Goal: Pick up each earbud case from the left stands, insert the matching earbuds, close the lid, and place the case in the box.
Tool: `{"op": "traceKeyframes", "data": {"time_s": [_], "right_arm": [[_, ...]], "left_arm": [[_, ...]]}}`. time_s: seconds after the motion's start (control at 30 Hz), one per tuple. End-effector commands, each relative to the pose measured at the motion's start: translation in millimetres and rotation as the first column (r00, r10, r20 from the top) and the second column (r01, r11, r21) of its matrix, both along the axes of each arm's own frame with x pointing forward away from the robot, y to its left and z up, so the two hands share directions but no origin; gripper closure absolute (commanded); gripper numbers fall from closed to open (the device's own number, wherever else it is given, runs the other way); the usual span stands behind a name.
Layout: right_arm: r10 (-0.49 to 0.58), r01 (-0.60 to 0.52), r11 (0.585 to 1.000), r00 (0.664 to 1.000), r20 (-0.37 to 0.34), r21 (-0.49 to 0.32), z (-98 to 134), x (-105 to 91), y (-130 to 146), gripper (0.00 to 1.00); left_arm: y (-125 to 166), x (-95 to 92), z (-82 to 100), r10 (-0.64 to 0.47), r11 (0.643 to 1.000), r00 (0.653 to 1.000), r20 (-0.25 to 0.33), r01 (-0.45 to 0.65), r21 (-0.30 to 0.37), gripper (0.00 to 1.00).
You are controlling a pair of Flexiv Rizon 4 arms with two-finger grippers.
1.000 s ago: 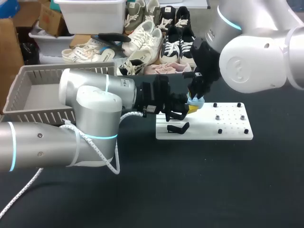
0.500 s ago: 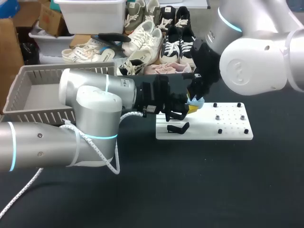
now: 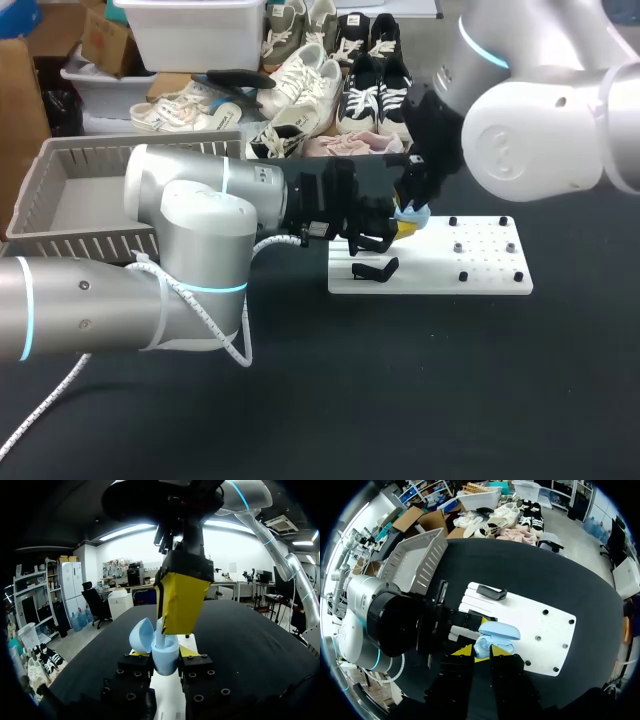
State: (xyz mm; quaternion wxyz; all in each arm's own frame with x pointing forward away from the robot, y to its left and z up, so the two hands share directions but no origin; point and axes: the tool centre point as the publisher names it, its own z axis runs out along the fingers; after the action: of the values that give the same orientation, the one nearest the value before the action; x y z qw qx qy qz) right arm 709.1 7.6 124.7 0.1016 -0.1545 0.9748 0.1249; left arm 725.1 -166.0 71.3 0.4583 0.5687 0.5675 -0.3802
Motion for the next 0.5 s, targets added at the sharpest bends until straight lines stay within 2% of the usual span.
{"op": "traceKeyframes", "data": {"time_s": [0.03,0.5], "right_arm": [[0.001,-0.001,1.000,1.000,-0.003,-0.008,-0.7,1.5,1.9,1.00],[-0.003,0.002,1.000,1.000,-0.014,-0.020,-4.8,1.9,-0.7,1.00]], "left_arm": [[-0.2,-0.8,-0.7,0.004,1.000,1.000,0.003,-0.004,-0.003,1.00],[-0.2,-0.8,-0.7,0.004,1.000,1.000,0.003,-0.004,-0.003,1.00]]}}
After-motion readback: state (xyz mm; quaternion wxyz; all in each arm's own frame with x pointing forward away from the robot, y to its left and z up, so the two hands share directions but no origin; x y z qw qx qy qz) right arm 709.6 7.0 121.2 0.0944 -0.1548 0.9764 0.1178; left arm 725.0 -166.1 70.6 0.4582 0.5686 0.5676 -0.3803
